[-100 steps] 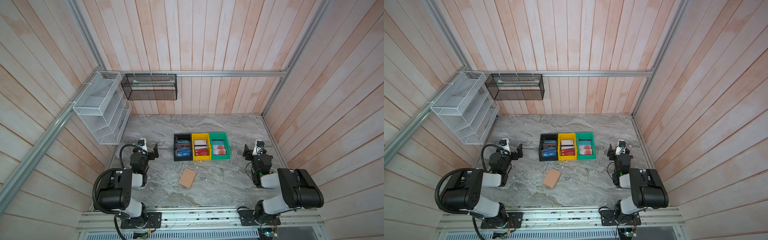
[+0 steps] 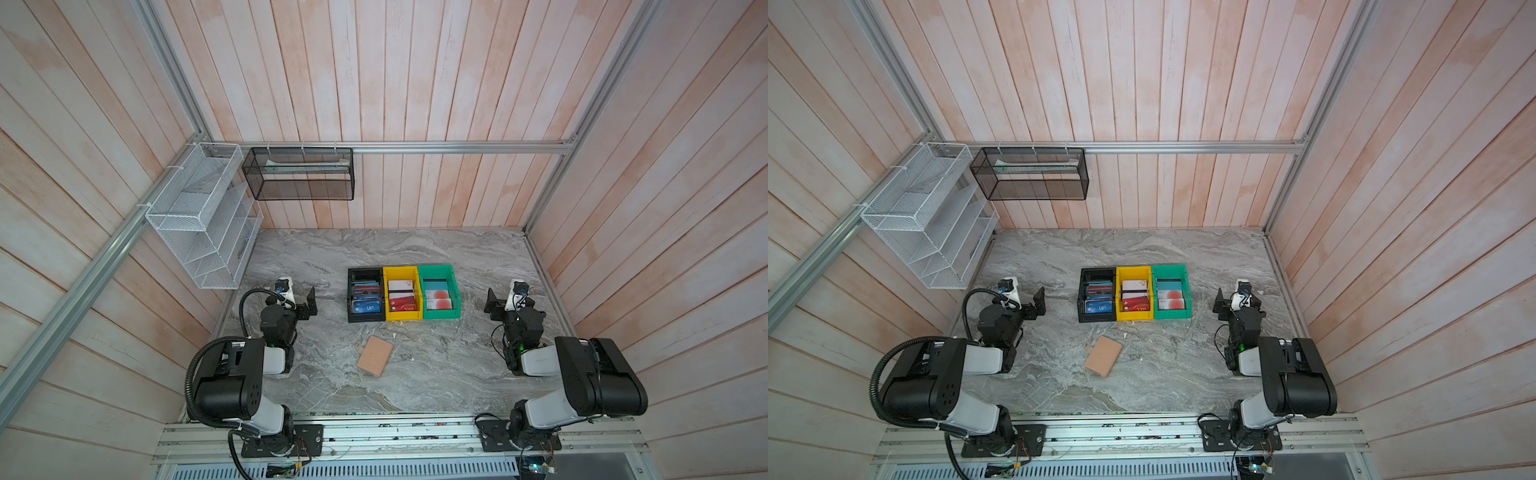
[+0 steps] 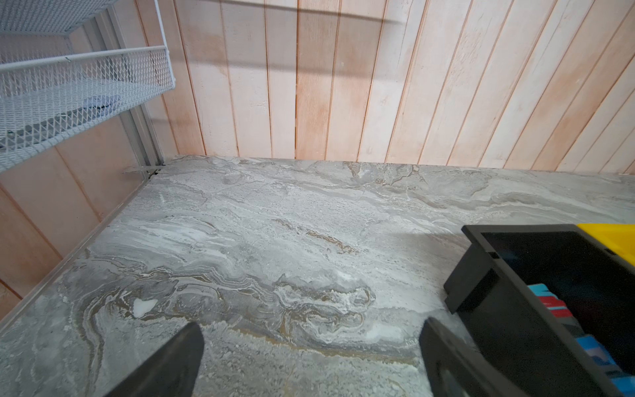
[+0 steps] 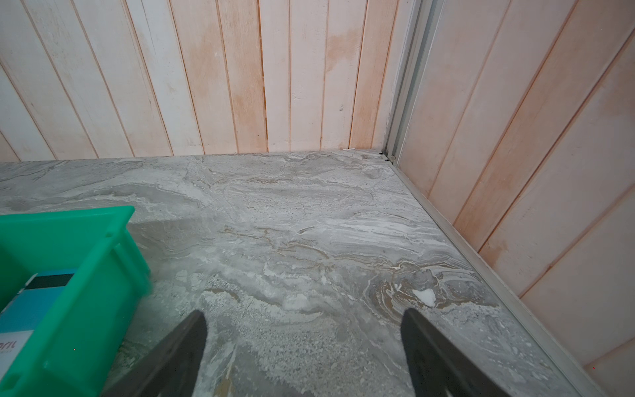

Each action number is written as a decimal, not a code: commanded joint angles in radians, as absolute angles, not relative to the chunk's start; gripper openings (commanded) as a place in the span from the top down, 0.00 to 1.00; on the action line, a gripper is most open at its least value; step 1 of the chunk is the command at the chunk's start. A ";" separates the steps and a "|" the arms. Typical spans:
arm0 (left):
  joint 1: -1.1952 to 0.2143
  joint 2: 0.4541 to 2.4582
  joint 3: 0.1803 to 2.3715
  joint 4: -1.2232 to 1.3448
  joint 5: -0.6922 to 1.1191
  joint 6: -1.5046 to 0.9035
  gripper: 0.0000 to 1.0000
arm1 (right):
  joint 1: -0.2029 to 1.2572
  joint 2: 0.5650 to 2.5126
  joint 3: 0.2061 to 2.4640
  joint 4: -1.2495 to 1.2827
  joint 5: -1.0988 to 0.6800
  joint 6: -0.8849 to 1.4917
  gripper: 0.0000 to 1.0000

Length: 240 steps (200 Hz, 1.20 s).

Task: Take the credit cards out of the card holder
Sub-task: Touch the card holder at the center of the table.

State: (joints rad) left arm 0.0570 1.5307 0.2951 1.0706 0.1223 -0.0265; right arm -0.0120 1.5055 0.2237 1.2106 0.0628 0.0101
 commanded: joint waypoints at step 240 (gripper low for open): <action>0.051 1.450 0.360 0.904 0.189 0.013 0.00 | 0.137 1.305 0.316 0.934 0.190 -0.095 0.10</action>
State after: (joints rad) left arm 0.0570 1.5230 0.2993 1.0512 0.1322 -0.0219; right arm 0.0406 1.4239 0.2329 1.1305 0.1032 -0.0193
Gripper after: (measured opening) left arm 0.999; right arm 0.907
